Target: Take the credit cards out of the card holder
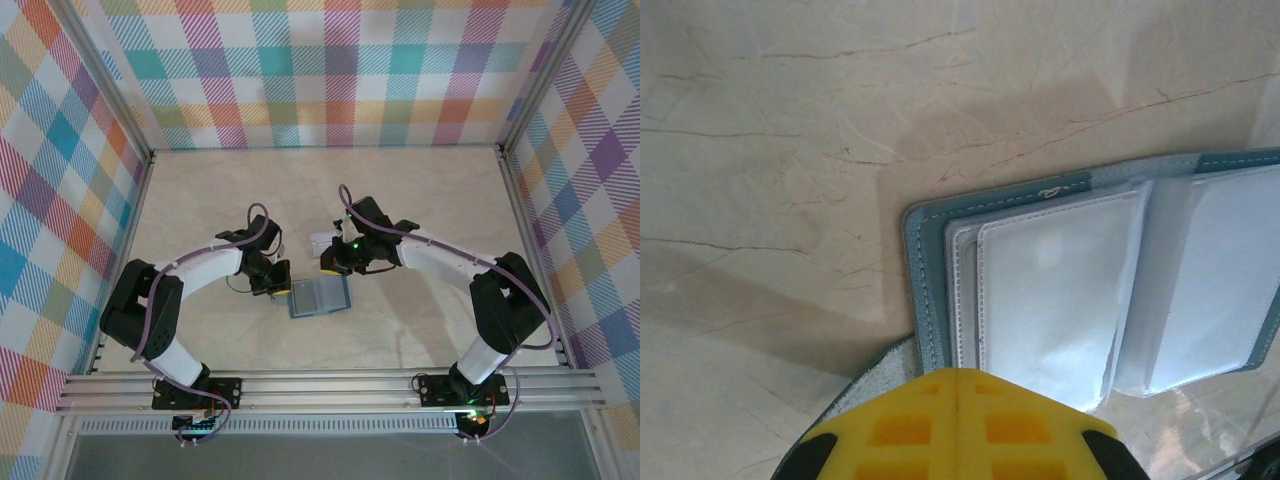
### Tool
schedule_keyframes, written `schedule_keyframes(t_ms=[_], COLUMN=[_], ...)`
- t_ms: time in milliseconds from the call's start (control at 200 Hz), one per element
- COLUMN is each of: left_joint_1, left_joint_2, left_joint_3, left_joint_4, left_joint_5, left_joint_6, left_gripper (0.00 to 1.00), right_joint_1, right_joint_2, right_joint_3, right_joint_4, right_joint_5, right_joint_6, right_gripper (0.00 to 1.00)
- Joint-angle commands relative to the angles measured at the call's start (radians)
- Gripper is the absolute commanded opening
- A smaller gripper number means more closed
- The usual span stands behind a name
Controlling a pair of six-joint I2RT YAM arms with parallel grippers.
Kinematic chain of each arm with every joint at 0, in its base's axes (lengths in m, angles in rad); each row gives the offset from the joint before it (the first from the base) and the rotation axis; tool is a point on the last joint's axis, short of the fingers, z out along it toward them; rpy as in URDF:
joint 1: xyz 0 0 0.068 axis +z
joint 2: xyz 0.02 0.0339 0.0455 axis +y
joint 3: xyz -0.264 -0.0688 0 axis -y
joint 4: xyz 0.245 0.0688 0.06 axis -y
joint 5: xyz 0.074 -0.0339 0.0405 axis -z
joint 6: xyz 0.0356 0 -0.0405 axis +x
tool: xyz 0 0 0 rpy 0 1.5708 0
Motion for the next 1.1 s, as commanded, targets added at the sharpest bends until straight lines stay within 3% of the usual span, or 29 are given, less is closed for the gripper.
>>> schedule_keyframes(t_ms=[0,1095], left_joint_1=[-0.008,-0.007], left_joint_2=[0.011,0.076], left_joint_3=[0.025,-0.053], left_joint_4=[0.004,0.017], left_joint_5=[0.012,-0.055], left_joint_6=[0.023,0.038], left_gripper=[0.0,0.0], right_joint_1=[0.012,0.141], right_joint_2=[0.023,0.333], right_joint_3=[-0.01,0.183], right_joint_4=[0.052,-0.027], right_joint_5=[-0.036,-0.03], right_joint_6=[0.04,0.06], right_gripper=[0.11,0.12])
